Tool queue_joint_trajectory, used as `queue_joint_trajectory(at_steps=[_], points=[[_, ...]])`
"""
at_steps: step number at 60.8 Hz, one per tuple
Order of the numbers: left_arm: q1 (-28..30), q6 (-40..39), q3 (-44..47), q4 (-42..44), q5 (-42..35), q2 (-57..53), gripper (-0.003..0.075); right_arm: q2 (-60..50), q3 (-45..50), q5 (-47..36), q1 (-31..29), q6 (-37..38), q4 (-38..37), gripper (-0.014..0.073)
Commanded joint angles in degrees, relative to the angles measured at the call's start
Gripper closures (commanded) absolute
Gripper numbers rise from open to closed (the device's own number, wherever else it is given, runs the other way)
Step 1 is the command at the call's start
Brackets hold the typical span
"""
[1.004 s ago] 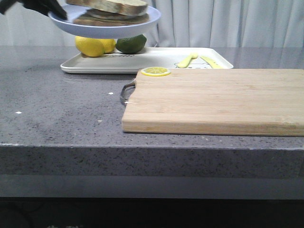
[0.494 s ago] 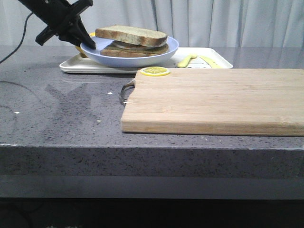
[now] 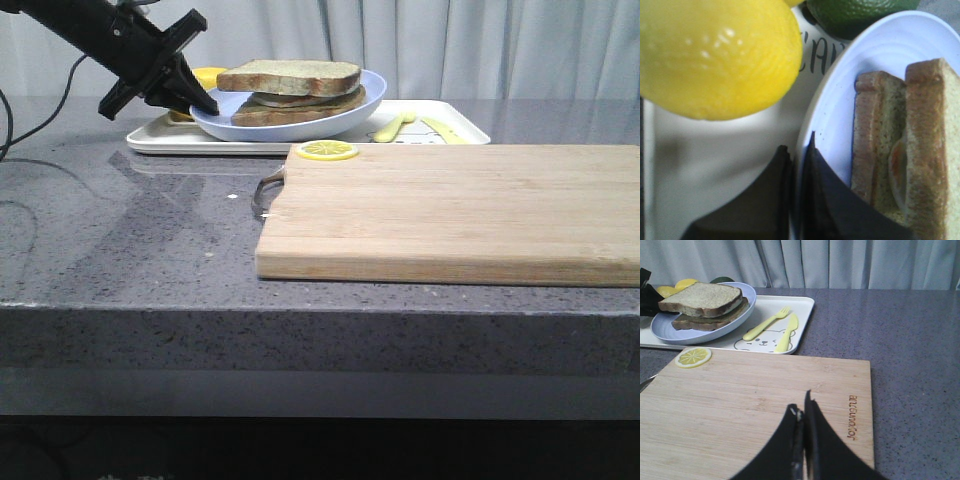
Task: Place bread and move sandwich to tray
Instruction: 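Carry the plate with the left gripper and lower it onto the white tray, then open the left gripper and raise it away from the plate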
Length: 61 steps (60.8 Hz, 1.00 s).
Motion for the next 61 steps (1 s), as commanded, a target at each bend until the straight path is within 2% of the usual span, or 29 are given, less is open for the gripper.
queue_joint_trajectory(at_steps=[1,12,16,21,31,35,56,61], points=[[-0.3,-0.2,-2.3,-5.4,-4.1,-4.8,0.0739,0.2,-1.6,-4.2,-0.3,0.0,0.0,0.0654],[-0.4,-0.2,-2.3,-5.4,-2.7,-4.4,0.0734,0.2,-1.6,-4.2,-0.3,0.0,0.0,0.0654],[-0.5,-0.2,-2.3,-4.9,-2.6,-4.4,0.0705,0.2,-1.6,-4.2,-0.3,0.0,0.0,0.0654],[-0.6,-0.2,-2.3,-4.6,-2.6,-4.4,0.0642,0.2,-1.6,-4.2,-0.3,0.0,0.0,0.0654],[-0.6,-0.2,-2.3,-4.6,-2.5,-4.4,0.0466,0.2,-1.6,-4.3,-0.3,0.0,0.0,0.0654],[-0.6,-0.2,-2.6,-4.6,-2.5,-4.4,0.0428,0.2,-1.6,-4.3,-0.3,0.0,0.0,0.0654],[1.3,-0.2,-14.7,-4.2,1.7,-4.5,0.0427,0.2,-1.6,-4.3,-0.3,0.0,0.0,0.0654],[1.9,-0.7,-17.9,-4.2,2.8,-4.5,0.0456,0.2,-1.6,-4.3,-0.3,0.0,0.0,0.0654]])
